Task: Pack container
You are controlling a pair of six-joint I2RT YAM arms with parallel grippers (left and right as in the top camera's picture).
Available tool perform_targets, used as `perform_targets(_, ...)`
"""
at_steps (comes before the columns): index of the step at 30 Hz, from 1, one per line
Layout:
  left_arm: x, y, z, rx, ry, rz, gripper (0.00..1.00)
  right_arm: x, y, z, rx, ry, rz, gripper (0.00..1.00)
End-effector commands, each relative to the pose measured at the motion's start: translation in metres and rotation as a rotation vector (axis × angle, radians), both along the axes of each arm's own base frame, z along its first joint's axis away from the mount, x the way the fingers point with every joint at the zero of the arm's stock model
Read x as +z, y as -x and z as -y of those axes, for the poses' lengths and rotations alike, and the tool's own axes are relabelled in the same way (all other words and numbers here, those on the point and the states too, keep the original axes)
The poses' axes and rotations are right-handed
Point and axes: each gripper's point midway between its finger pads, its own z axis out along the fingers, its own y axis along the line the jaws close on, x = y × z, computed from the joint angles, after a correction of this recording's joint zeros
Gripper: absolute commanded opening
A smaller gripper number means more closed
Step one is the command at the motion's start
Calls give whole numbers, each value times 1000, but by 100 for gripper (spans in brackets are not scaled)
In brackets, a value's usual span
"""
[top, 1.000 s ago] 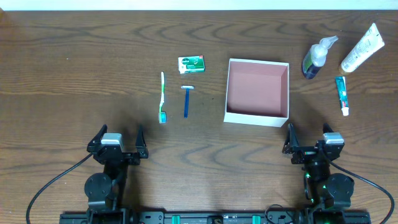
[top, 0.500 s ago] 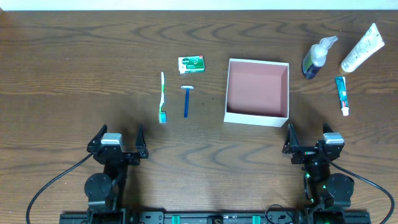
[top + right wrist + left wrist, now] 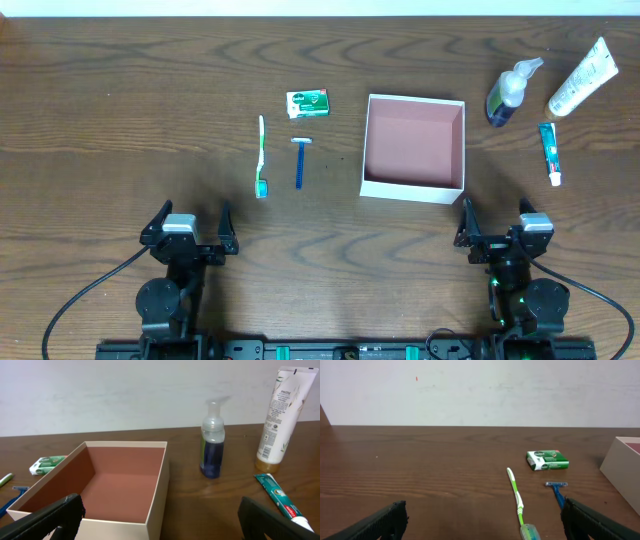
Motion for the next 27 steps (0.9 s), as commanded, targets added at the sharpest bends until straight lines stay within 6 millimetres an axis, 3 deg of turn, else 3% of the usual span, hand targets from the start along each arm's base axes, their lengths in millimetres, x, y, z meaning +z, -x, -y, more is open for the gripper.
perform_targets(1,-14,0,1,-6,3,-40,98,0,0,0,4,6,4,99)
perform_targets(7,-14,0,1,-6,3,-40,98,7,1,-8,42,-139,18,99)
perform_targets(10,-14,0,1,-6,3,-40,98,32,6,-32,191,-132,111,99)
perform_targets(12,-14,0,1,-6,3,-40,98,61,13,-45,277,-96,232,99)
perform_targets(15,-14,0,1,-6,3,-40,98,100,24,-47,293,-70,379,99)
perform_targets(16,-14,0,1,-6,3,-40,98,118,30,-44,279,-64,434,99)
perform_targets(21,-14,0,1,-6,3,-40,98,168,37,-30,175,27,495,99)
perform_targets(27,-14,0,1,-6,3,-40,98,221,6,19,-118,135,350,99)
